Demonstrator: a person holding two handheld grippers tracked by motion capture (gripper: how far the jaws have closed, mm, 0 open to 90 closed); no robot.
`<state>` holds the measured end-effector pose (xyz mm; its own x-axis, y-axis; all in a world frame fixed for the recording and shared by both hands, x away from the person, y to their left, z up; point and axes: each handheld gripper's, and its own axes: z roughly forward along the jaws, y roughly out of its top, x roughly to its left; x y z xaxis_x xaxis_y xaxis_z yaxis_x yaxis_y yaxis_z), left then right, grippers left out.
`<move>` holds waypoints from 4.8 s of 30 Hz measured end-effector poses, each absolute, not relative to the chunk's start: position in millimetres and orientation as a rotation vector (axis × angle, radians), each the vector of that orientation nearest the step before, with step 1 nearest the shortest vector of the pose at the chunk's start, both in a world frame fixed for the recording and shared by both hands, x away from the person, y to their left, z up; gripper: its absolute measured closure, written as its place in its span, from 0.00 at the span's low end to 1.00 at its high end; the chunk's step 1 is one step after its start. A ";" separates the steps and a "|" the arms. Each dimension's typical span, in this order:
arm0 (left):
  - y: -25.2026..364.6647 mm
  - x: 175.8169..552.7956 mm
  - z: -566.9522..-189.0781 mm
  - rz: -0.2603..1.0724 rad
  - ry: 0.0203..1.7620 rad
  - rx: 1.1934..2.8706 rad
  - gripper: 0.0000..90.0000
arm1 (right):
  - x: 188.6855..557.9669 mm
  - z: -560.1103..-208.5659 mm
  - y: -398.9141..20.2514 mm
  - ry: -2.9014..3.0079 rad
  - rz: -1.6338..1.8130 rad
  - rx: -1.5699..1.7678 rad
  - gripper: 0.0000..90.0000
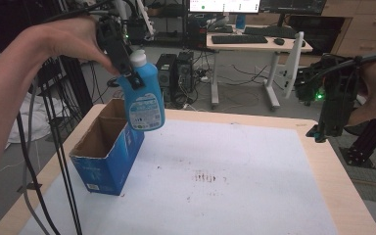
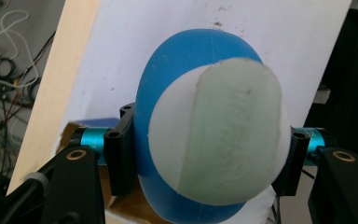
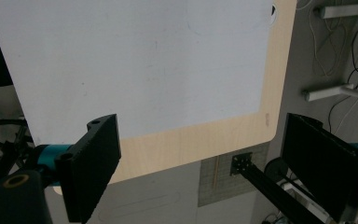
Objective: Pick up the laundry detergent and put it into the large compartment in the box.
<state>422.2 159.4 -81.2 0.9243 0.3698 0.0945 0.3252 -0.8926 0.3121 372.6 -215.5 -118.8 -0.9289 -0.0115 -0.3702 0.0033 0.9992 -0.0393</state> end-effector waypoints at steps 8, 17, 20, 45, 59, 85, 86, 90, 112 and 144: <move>196.0 413.4 -77.5 0.251 0.646 2.799 0.42 | 374.1 -122.4 -217.2 2.767 -0.059 0.003 0.13; 228.0 407.6 -78.1 0.263 0.787 2.789 0.42 | 376.9 -129.0 -210.6 2.774 -0.060 -0.018 0.13; 233.9 406.2 -80.1 0.269 0.812 2.802 0.42 | 377.3 -130.2 -209.0 2.776 -0.061 -0.022 0.13; 252.5 414.6 -122.2 0.208 0.857 2.809 0.42 | 377.3 -134.7 -209.0 2.784 -0.077 -0.005 0.13; 255.1 421.8 -149.7 0.183 0.864 2.821 0.42 | 382.2 -140.8 -210.7 2.795 -0.084 -0.009 0.13; 259.3 430.5 -232.3 0.110 0.806 2.866 0.42 | 386.4 -154.4 -207.6 2.820 -0.108 -0.016 0.13; 259.2 430.8 -235.1 0.107 0.800 2.871 0.42 | 386.6 -155.0 -207.4 2.818 -0.109 -0.012 0.13; 258.7 431.3 -246.2 0.122 0.773 2.879 0.42 | 388.3 -157.0 -206.9 2.821 -0.114 -0.024 0.13; 259.9 435.5 -275.4 0.112 0.688 2.912 0.42 | 393.0 -164.8 -209.2 2.832 -0.125 -0.009 0.13; 258.6 436.7 -276.7 0.121 0.692 2.928 0.41 | 391.2 -166.2 -211.1 2.839 -0.122 0.004 0.13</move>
<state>436.7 258.6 -276.7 0.8916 0.4503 0.0480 0.4399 -0.8863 0.1450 391.2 -211.1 -166.2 -0.9555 -0.0099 -0.2949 0.0156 0.9964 -0.0837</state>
